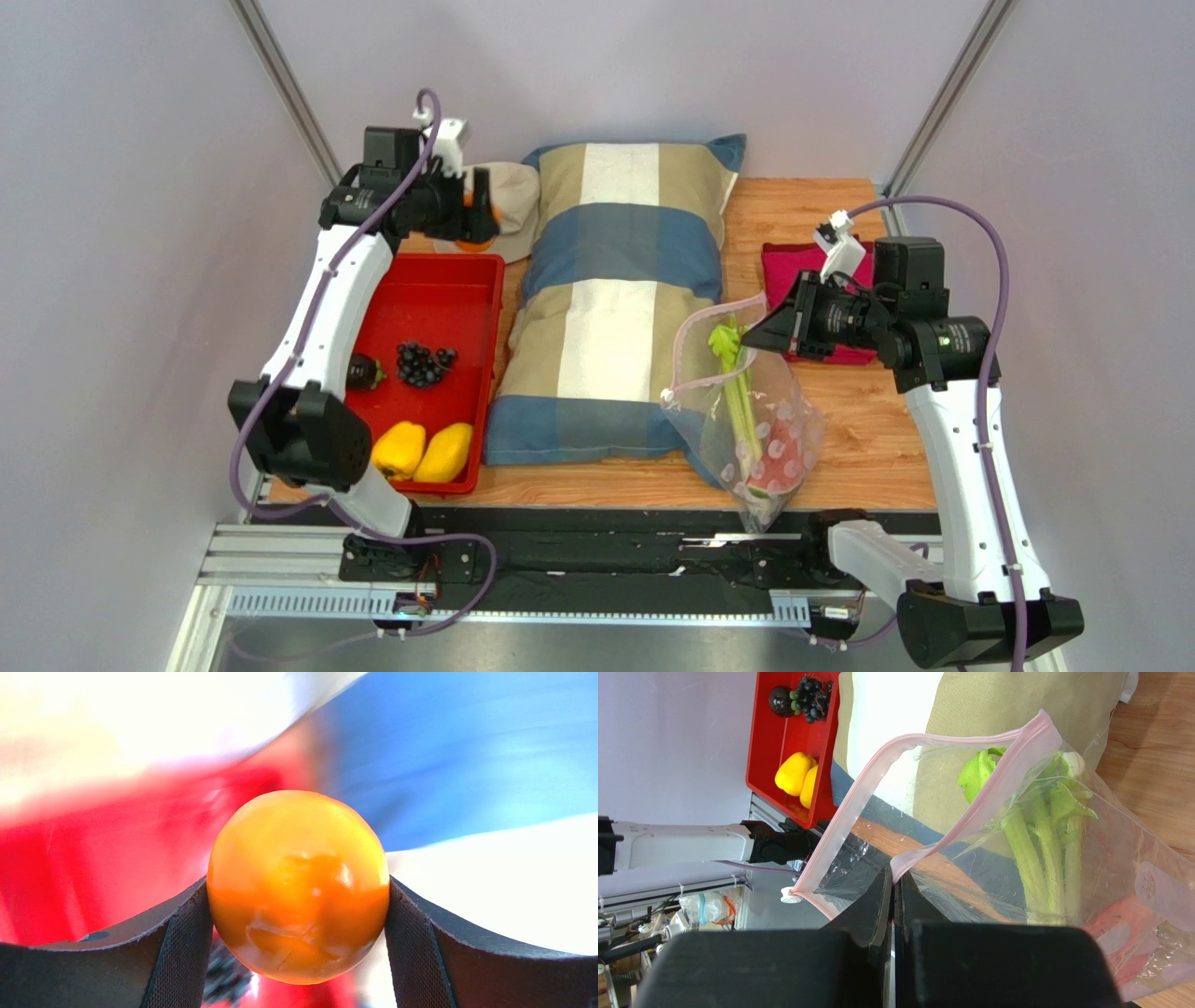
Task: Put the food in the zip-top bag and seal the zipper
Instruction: Pick up the fake fruit from the bin, then place the fake fruit in the zipper food storage bag.
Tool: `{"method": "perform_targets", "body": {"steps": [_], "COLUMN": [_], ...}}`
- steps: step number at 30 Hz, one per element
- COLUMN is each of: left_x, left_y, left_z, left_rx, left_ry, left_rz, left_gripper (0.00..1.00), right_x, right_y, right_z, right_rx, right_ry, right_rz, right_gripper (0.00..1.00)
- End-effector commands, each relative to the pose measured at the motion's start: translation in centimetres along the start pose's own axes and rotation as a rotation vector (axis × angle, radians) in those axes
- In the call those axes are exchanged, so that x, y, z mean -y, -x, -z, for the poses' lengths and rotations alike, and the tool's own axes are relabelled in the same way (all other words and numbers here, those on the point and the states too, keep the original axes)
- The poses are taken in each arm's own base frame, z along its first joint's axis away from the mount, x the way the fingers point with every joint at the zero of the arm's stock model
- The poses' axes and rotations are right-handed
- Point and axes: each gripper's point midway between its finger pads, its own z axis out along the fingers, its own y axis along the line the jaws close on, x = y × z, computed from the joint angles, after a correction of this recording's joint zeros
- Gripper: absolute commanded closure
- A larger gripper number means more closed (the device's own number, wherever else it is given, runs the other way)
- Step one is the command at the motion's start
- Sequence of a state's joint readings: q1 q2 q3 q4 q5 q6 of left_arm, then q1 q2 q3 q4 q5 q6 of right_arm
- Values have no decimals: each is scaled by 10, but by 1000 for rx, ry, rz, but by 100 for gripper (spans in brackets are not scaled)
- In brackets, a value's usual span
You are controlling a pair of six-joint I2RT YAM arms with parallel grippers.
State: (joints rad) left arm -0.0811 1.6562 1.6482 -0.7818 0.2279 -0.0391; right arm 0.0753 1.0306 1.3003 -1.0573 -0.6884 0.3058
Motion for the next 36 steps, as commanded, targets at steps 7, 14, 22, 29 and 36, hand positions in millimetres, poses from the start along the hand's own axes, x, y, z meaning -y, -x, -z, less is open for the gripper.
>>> {"method": "perform_targets", "body": {"steps": [7,14,22,29,36], "left_x": [254,338,398,403,372], "left_y": [50,14,-32,-49,-40], "left_z": [132,129,110,120,139], "left_rx": [195,69,-73,-148,-97], "left_ry": [-712,-888,-984,-1070,-1046], "left_rz": [-169,-229,-250,-253,-236], "left_gripper": [71,70,67,17,1], "right_x": [-16,-19,-26,-30,-31], "right_y": [7,3,3,4,0], "right_z": [12,14,19,23,24], "right_rx": [48,48,58,68,65], "right_ry": [37,53,75,80,89], "right_rz": [50,48,56,79,90], "right_gripper": [100,100,100,100,100]}}
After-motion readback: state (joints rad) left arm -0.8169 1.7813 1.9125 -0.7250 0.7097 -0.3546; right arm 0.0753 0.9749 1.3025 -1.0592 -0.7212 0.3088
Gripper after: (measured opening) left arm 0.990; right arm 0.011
